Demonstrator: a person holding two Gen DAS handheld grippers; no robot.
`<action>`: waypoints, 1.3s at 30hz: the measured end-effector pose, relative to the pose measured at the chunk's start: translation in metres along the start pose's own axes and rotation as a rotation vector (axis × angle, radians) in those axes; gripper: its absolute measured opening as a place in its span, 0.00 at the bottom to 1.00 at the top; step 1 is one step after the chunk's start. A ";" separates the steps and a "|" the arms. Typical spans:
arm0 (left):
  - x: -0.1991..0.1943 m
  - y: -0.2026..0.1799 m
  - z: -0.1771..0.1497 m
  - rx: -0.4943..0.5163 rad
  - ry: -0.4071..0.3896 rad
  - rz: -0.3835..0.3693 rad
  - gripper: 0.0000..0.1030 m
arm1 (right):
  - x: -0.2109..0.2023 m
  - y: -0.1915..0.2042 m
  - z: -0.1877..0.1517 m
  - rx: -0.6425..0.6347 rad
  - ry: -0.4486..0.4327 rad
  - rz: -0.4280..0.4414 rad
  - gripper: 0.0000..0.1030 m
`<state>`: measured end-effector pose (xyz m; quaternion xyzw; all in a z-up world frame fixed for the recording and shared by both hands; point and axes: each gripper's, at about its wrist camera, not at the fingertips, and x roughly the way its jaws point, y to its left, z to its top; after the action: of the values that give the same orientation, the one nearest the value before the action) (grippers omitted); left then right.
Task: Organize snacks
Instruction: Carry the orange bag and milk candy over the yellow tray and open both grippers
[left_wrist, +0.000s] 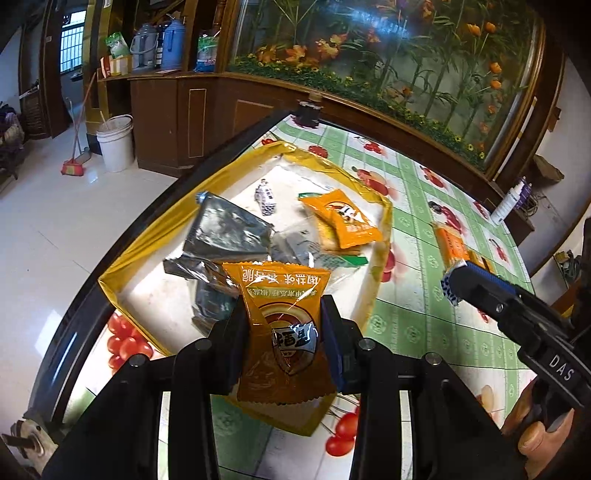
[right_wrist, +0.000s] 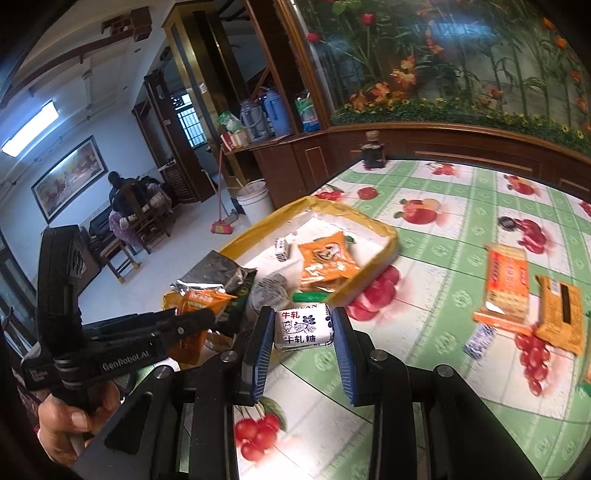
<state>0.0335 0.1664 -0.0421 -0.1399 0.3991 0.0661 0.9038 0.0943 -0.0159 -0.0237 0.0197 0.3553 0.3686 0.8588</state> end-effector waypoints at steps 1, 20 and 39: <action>0.001 0.001 0.001 0.002 -0.002 0.007 0.34 | 0.005 0.003 0.003 -0.005 0.002 0.007 0.31; 0.022 0.009 0.016 0.063 -0.023 0.103 0.34 | 0.084 0.007 0.038 0.015 0.040 0.054 0.31; 0.022 0.009 0.019 0.049 -0.022 0.154 0.54 | 0.104 -0.008 0.035 0.064 0.066 0.046 0.53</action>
<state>0.0596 0.1809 -0.0482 -0.0859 0.4003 0.1271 0.9034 0.1707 0.0531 -0.0616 0.0431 0.3944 0.3771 0.8369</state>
